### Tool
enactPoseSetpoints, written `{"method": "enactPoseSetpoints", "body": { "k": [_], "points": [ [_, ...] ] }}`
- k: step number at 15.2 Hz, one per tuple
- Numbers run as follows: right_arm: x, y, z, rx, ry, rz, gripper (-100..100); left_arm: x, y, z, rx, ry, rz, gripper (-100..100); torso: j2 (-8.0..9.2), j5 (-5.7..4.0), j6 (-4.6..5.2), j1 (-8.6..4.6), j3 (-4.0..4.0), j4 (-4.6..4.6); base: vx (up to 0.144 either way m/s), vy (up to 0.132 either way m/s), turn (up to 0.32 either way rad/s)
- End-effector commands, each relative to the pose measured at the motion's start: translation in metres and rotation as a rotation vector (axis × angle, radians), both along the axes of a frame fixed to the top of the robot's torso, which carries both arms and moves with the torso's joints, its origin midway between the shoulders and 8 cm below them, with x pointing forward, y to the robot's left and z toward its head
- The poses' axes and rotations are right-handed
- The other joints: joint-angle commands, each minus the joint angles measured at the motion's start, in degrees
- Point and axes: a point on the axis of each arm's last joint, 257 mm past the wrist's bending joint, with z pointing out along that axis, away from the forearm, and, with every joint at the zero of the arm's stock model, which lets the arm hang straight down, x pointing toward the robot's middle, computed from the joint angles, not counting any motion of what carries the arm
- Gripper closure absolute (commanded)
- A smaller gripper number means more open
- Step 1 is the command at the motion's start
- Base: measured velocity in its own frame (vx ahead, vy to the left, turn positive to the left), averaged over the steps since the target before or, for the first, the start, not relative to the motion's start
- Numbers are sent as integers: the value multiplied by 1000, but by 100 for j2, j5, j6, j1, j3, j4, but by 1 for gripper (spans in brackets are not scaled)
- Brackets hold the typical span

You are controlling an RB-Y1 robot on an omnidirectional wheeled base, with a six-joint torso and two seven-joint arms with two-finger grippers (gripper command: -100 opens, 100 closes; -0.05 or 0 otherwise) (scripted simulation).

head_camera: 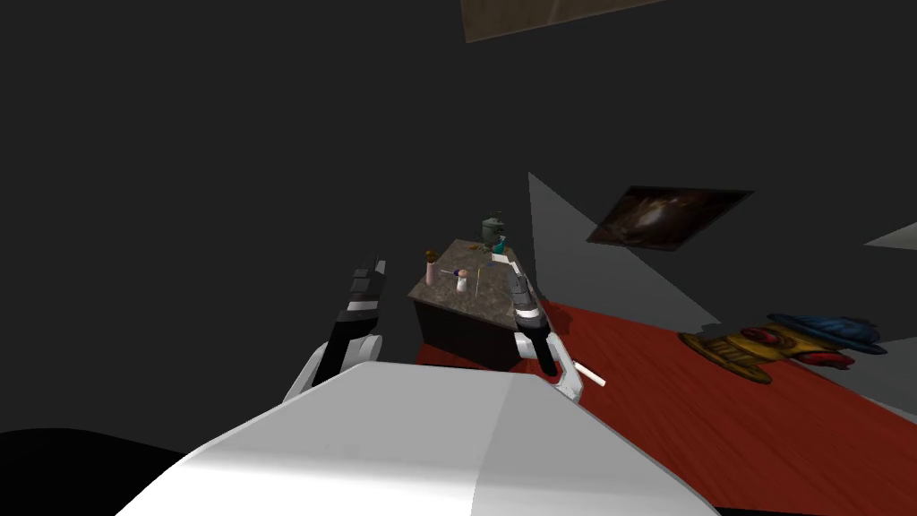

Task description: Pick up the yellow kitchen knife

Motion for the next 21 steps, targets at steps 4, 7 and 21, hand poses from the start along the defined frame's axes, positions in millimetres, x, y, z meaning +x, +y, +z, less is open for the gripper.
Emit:
{"method": "enactPoseSetpoints", "body": {
  "k": [4,7,21],
  "points": [
    [13,23,-11,-154,-48,-18,-100,0,0,0,0,0,0,0,3,-1,-1,-4,2,1,-41,-57,92],
    [21,36,-19,-247,-77,-27,-100,0,0,0,0,0,0,0,3,-1,0,-4,2,1,-41,-56,72],
    [59,84,-64,-657,-209,-57,-100,0,0,0,0,0,0,0,-3,0,4,2,-1,-1,-30,-45,77]
  ]
}}
